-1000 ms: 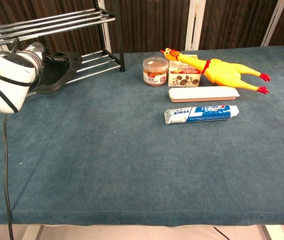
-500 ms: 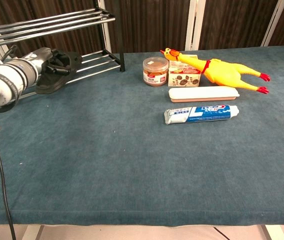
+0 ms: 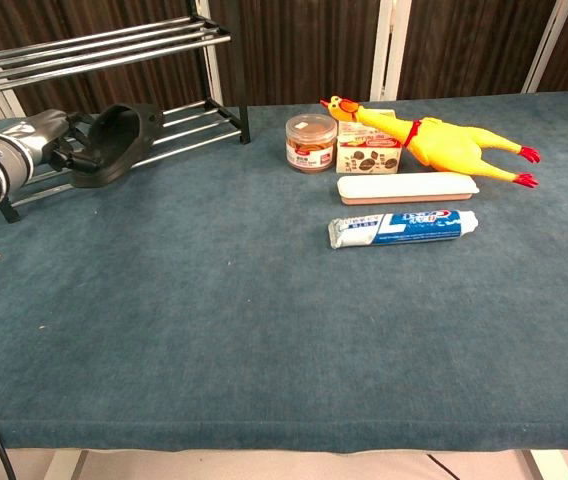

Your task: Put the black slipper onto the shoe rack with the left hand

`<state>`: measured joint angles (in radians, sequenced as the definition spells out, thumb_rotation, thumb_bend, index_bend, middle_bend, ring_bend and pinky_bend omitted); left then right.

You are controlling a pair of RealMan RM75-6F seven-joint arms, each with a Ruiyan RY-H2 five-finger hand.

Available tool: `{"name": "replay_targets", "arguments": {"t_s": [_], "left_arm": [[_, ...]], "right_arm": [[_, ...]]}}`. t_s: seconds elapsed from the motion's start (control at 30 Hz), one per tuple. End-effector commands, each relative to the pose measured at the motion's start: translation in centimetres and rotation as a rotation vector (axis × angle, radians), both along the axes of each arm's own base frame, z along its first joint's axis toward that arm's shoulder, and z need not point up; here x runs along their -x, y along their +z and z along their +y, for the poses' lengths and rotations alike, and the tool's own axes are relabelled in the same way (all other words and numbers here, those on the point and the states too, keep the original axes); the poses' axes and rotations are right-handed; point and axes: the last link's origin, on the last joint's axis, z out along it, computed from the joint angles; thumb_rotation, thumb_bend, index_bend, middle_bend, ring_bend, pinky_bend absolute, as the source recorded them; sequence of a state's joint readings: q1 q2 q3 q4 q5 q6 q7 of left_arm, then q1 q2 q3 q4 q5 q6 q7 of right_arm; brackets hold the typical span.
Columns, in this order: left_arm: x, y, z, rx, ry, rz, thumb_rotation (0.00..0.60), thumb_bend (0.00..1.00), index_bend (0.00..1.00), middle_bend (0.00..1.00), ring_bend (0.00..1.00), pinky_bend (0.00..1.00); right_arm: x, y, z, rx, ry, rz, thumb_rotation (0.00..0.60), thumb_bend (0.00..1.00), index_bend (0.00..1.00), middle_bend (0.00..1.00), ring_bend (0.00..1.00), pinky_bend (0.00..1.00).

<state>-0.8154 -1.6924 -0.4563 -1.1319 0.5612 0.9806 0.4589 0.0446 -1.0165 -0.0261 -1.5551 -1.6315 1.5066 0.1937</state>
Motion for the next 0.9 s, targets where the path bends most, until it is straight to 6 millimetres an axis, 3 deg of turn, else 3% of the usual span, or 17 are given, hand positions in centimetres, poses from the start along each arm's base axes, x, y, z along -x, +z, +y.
{"name": "replay_targets", "arguments": {"t_s": [0.03,0.37,0.9], "left_arm": [[0.5,-0.1,0.2,0.006,0.017,-0.009,0.447,0.59,0.00,0.15,0.14,0.28],[0.1,-1.2,0.3,0.045,0.018,-0.069,0.543,0.59,0.00,0.14,0.13,0.28],[-3.0,-3.6,1.0,0.086,-0.054,-0.140,0.586,0.59,0.00,0.14,0.13,0.28]], "right_arm": [[0.0,0.0,0.0,0.000,0.000,0.000,0.600,0.15,0.00,0.00,0.00,0.00],[0.0,-0.1,-0.1,0.003,-0.003,0.002,0.600,0.15,0.00,0.00,0.00,0.00],[0.1,0.0,-0.1,0.006,-0.005,0.003,0.600,0.15,0.00,0.00,0.00,0.00]]}}
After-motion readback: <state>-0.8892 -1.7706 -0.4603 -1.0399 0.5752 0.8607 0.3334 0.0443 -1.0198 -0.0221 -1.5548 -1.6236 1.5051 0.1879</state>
